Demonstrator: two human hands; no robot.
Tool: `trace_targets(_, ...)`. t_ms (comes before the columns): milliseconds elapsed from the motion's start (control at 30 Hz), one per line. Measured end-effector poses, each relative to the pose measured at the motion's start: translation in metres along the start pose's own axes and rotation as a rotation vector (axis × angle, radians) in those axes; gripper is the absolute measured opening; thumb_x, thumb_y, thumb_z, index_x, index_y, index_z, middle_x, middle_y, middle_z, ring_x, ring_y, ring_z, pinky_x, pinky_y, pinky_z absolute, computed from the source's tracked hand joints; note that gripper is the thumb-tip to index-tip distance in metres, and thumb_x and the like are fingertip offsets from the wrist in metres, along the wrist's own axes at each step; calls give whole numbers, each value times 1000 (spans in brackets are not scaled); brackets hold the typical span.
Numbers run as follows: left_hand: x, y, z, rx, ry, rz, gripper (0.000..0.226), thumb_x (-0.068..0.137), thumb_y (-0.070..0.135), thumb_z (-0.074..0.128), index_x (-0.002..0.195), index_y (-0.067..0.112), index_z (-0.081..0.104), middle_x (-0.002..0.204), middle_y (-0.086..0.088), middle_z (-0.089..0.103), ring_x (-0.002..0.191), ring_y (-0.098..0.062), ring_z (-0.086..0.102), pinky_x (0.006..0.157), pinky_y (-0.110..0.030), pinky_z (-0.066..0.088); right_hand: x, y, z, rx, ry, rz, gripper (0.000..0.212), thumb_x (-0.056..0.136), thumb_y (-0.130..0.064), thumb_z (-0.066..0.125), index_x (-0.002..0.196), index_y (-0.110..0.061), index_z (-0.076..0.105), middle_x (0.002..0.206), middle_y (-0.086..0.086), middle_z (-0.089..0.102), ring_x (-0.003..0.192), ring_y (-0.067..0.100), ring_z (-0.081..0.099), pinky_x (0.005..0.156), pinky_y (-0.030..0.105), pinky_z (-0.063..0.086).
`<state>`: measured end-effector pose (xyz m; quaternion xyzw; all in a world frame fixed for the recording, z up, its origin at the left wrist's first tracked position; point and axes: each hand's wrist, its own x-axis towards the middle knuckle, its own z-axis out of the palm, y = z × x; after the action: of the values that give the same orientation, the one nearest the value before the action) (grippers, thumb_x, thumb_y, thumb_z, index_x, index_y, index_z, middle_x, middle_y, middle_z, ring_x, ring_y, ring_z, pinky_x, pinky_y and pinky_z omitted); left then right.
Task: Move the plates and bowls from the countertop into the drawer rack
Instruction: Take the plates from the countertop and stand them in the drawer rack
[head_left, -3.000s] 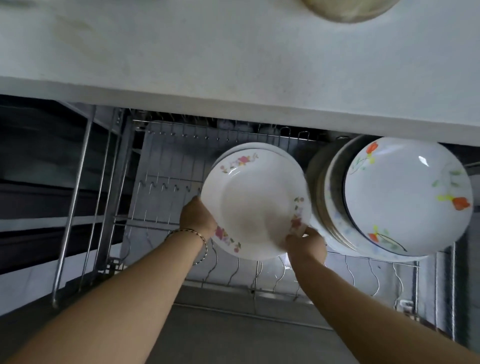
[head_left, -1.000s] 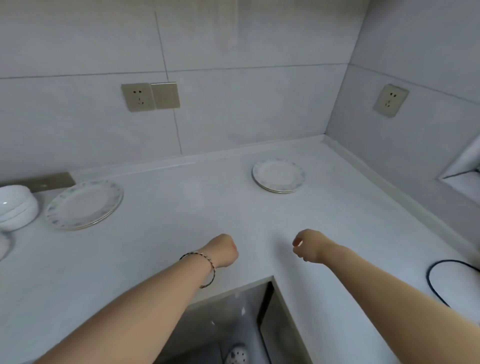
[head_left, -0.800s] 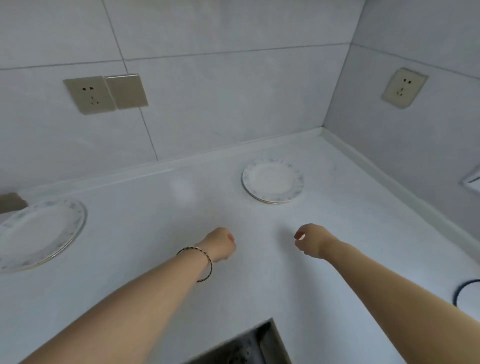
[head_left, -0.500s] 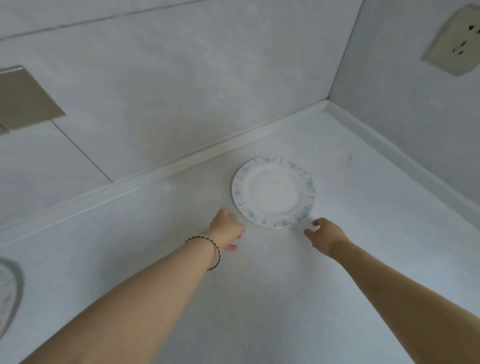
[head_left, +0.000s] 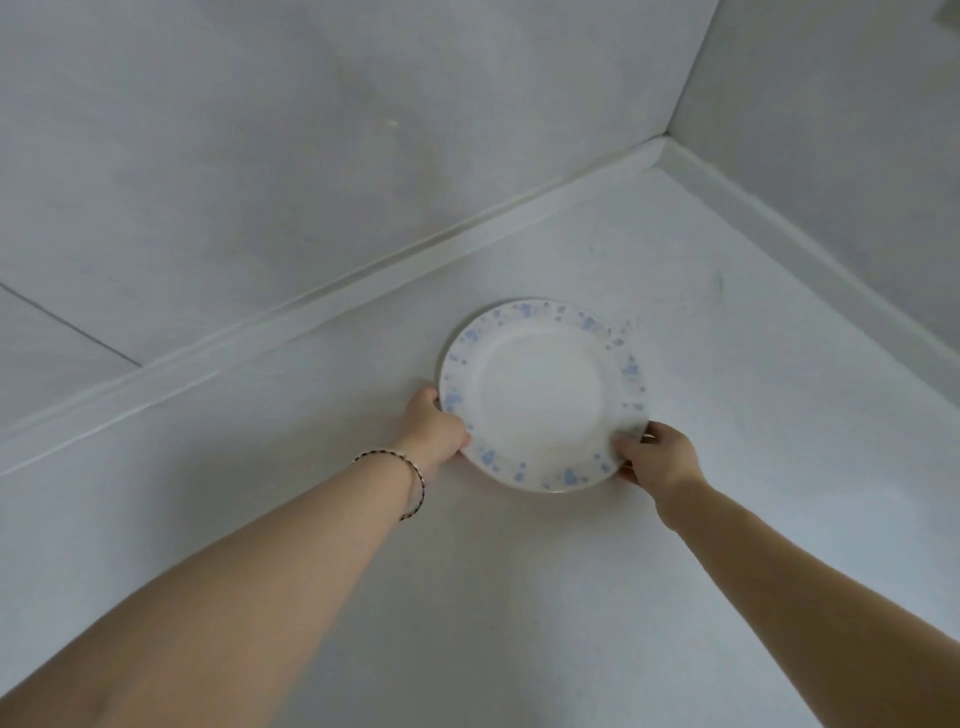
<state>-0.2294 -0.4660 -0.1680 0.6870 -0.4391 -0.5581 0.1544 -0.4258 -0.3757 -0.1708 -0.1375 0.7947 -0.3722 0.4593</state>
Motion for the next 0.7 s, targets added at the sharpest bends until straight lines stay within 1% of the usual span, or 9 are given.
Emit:
trace_targets(133, -45, -22, -2, -89, -29, -100, 56, 76, -24, 53, 126, 1, 45, 125, -23, 56, 99, -33, 56, 79, -43, 52, -39, 24, -17, 37, -42, 16, 28, 90, 8, 47, 117, 10, 55, 98, 18, 57, 91, 31, 56, 83, 40, 50)
trace_targets(200, -76, -34, -3, -148, -50, -130, 58, 76, -26, 53, 126, 2, 42, 123, -23, 54, 99, -34, 55, 77, -44, 51, -59, 34, -29, 15, -64, -5, 26, 90, 9, 45, 113, 9, 56, 95, 18, 58, 88, 30, 56, 82, 41, 50)
trace_targets(267, -107, -49, -4, -169, -40, -131, 47, 75, -28, 54, 107, 5, 44, 111, -19, 52, 97, -34, 54, 66, -40, 55, -79, 43, -42, -18, -93, -43, 24, 89, 9, 46, 109, 8, 58, 88, 15, 60, 86, 29, 56, 83, 41, 51)
trace_targets(333, -142, -68, -6, -159, 12, -121, 41, 73, -28, 55, 86, 8, 42, 102, -15, 51, 91, -30, 53, 43, -28, 54, -103, 51, -52, -68, -130, -90, 22, 89, 8, 47, 107, 10, 58, 84, 14, 60, 85, 28, 56, 85, 44, 52)
trace_targets(400, -178, -89, -7, -184, 56, -100, 42, 71, -28, 57, 80, 10, 42, 96, -13, 54, 89, -28, 54, 32, -20, 49, -130, 63, -61, -115, -162, -134, 22, 88, 9, 47, 106, 16, 56, 86, 16, 58, 82, 28, 55, 85, 48, 52)
trace_targets(467, -217, -111, -10, -240, 96, -73, 44, 70, -29, 58, 73, 13, 43, 85, -8, 56, 87, -27, 54, 34, -21, 49, -158, 77, -69, -143, -197, -174, 25, 86, 11, 47, 107, 22, 53, 86, 18, 55, 80, 27, 52, 77, 46, 54)
trace_targets(533, -256, -135, -15, -286, 132, -44, 43, 70, -28, 59, 75, 13, 47, 91, -10, 58, 90, -28, 55, 44, -26, 53, -189, 92, -77, -157, -240, -221, 26, 85, 11, 48, 107, 22, 54, 86, 18, 55, 80, 26, 51, 71, 41, 54)
trace_targets(633, -319, -176, -23, -310, 165, -53, 42, 71, -26, 60, 99, 6, 58, 106, -15, 63, 93, -29, 58, 69, -39, 56, -239, 121, -87, -176, -312, -271, 25, 86, 11, 50, 109, 15, 59, 86, 16, 58, 76, 27, 55, 75, 42, 53)
trace_targets(700, -364, -208, -29, -338, 182, -65, 43, 73, -25, 59, 102, 7, 57, 105, -14, 62, 94, -28, 58, 77, -40, 55, -274, 145, -93, -223, -353, -297, 26, 86, 10, 50, 110, 12, 59, 87, 16, 60, 77, 29, 58, 80, 41, 53)
